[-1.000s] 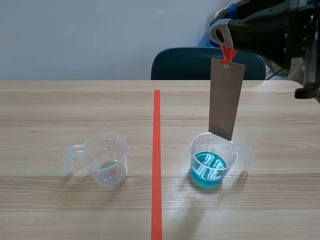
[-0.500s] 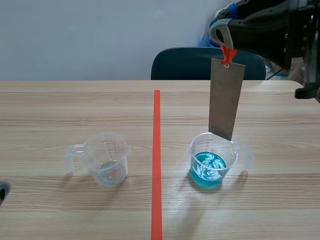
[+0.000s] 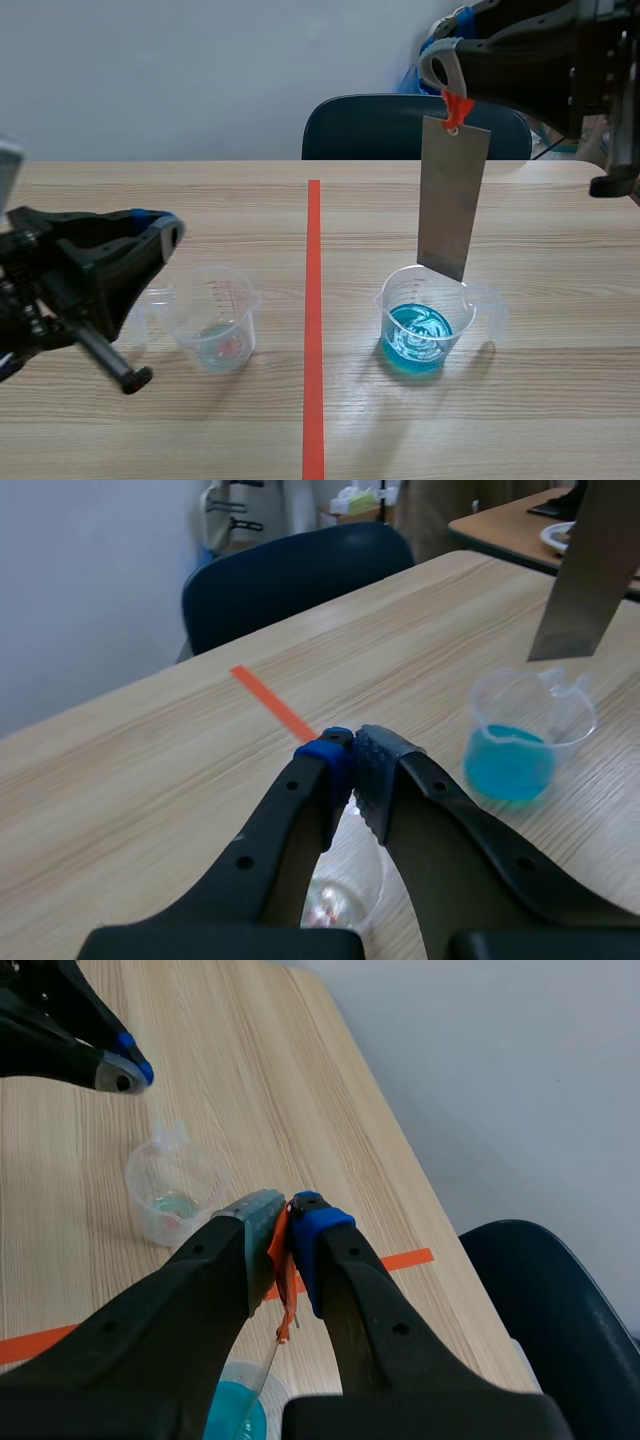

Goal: Do the redox reaction experiment

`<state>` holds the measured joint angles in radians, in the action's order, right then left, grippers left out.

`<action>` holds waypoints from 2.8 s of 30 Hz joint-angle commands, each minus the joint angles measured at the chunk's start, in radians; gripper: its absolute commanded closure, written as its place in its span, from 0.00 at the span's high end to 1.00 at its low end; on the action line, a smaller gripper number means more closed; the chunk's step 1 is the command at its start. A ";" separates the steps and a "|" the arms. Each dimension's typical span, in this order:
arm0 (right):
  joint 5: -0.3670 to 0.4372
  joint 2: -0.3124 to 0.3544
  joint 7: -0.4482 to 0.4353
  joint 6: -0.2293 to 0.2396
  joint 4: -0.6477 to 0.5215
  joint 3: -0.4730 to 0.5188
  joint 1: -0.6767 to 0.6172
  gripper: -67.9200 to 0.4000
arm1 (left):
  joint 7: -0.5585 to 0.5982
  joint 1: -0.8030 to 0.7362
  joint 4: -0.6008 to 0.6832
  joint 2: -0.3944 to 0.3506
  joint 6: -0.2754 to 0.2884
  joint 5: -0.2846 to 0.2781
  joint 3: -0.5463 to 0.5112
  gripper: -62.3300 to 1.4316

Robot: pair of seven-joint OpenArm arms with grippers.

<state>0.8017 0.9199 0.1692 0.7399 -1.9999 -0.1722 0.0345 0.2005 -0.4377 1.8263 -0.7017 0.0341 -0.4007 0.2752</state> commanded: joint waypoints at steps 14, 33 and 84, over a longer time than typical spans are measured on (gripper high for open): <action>0.015 -0.001 -0.011 0.006 0.000 0.001 0.007 0.01 | -0.040 0.500 -0.416 0.196 -0.019 -0.051 0.344 0.07; 0.014 -0.001 -0.005 0.006 0.000 0.001 0.007 0.01 | -0.030 0.793 -0.719 0.420 0.038 0.029 0.656 0.07; 0.014 -0.001 0.005 0.006 0.000 0.001 0.007 0.01 | 0.180 -0.013 -0.122 -0.101 -0.227 -0.113 0.141 0.76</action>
<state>0.8017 0.9199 0.1841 0.7399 -1.9999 -0.1722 0.0345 0.3592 -0.4480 1.6985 -0.8097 -0.1921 -0.5175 0.4149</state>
